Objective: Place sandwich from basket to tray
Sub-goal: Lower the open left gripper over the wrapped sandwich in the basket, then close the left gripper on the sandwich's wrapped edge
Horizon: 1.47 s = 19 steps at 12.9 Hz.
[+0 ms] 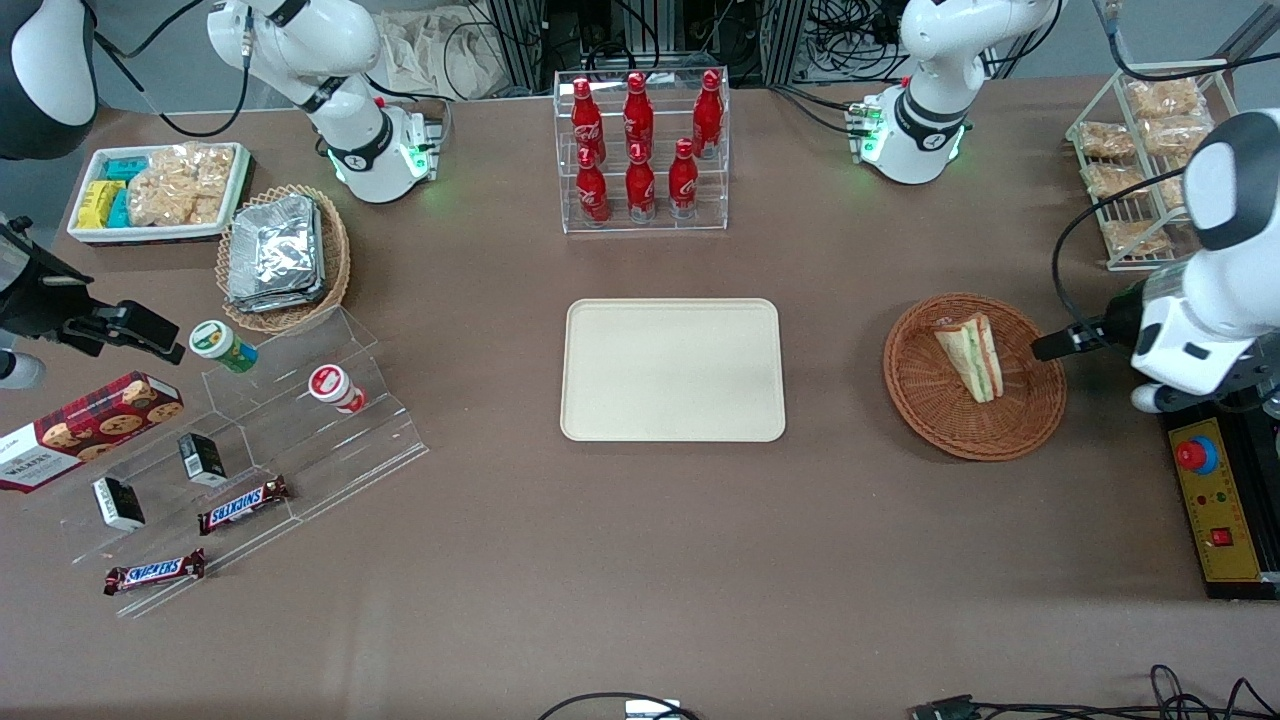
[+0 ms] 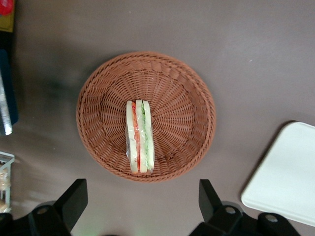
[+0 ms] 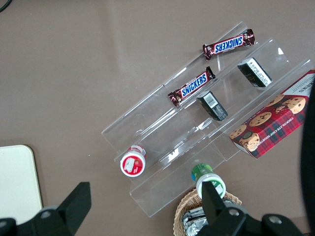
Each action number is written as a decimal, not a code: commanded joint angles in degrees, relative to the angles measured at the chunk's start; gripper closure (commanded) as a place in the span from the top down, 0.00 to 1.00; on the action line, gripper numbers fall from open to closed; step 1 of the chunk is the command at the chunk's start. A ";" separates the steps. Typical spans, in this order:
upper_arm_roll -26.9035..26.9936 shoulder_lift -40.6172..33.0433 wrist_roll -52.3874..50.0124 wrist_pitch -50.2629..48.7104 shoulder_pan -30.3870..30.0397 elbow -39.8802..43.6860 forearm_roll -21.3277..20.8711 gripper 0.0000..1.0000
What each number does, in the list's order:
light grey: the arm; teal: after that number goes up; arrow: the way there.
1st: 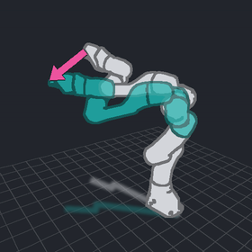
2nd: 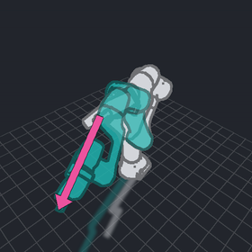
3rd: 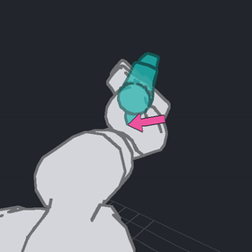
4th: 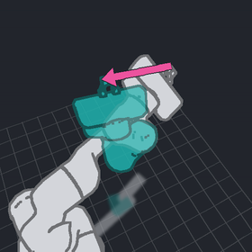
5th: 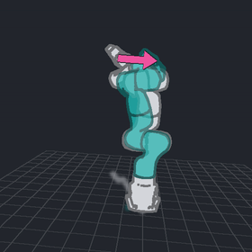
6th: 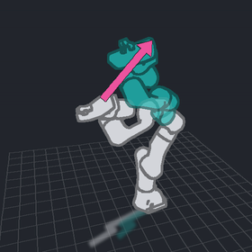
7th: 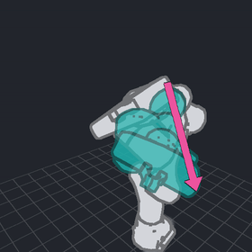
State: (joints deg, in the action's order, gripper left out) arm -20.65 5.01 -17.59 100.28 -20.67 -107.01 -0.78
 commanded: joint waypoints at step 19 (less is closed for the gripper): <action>1.74 -0.62 -0.42 50.36 -0.34 -40.03 -0.62 0.99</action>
State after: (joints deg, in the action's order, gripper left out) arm -19.49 3.99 -17.63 147.96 -20.66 -145.74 -0.82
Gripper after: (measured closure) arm 0.000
